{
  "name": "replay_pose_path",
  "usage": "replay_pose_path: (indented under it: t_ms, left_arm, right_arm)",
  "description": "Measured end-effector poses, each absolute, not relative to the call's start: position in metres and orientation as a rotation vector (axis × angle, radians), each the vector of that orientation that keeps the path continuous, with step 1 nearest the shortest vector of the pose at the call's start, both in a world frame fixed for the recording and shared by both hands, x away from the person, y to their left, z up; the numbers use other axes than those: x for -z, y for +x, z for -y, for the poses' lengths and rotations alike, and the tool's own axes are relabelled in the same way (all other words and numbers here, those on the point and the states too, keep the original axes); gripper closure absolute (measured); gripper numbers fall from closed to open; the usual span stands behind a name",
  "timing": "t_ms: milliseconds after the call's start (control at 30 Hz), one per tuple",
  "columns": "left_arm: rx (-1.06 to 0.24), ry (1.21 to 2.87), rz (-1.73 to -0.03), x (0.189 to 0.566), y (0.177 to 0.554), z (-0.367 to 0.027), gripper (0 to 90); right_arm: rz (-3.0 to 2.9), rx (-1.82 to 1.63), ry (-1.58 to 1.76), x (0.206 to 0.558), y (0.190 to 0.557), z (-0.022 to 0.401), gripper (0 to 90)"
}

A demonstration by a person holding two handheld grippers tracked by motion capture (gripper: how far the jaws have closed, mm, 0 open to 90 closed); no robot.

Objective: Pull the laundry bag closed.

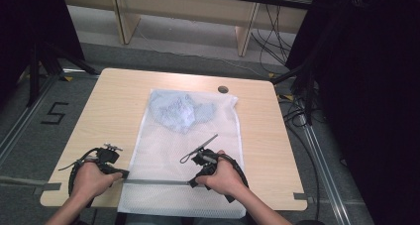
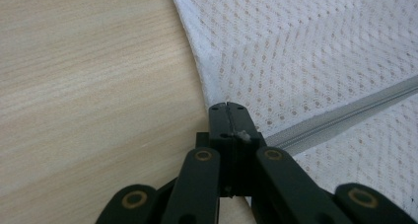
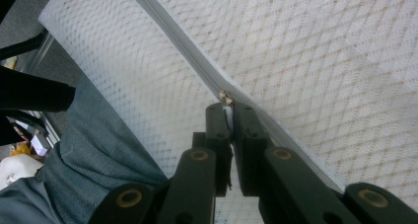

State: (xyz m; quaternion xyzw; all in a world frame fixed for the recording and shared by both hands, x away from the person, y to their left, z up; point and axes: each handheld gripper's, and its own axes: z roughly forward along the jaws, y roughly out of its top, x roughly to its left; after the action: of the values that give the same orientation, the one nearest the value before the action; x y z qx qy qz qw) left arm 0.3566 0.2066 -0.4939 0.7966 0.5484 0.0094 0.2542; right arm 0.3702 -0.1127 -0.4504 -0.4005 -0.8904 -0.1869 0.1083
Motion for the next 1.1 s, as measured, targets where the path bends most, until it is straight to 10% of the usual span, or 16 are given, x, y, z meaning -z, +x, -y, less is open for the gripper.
replay_pose_path:
  t_ms: [1100]
  left_arm:
    - [-0.026, 2.162, -1.491, 0.494, 0.357, -0.207, 90.0]
  right_arm:
    - [2.61, 0.547, -1.21, 0.449, 0.371, 0.129, 87.1]
